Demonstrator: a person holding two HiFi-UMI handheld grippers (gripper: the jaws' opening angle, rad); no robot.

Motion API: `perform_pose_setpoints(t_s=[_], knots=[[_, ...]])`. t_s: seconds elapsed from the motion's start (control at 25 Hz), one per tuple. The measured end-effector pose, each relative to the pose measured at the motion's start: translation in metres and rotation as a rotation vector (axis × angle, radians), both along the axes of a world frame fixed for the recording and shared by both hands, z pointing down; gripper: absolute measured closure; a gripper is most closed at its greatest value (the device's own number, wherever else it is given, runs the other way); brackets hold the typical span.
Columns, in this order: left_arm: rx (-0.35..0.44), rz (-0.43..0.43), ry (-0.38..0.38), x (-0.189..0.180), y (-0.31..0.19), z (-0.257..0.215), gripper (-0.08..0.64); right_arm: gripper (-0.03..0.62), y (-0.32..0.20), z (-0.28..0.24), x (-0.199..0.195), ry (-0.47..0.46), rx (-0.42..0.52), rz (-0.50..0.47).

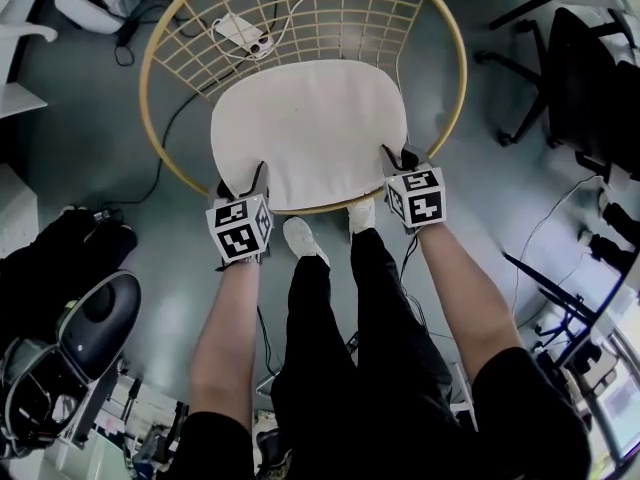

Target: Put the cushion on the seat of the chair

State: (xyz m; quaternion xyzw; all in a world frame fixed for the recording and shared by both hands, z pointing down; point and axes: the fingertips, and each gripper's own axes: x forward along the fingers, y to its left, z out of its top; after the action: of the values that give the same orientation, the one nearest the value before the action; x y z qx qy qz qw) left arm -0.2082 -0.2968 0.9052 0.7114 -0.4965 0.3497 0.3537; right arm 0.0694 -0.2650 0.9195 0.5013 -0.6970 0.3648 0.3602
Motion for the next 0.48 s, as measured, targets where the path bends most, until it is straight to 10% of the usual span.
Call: perform_pose_setpoints(t_s=[0.48], knots=[[0.026,-0.004,-0.105,-0.018,0.010,-0.006,0.236,0.543,0.003,0.007,0.001,-0.016,-0.006,0.057]])
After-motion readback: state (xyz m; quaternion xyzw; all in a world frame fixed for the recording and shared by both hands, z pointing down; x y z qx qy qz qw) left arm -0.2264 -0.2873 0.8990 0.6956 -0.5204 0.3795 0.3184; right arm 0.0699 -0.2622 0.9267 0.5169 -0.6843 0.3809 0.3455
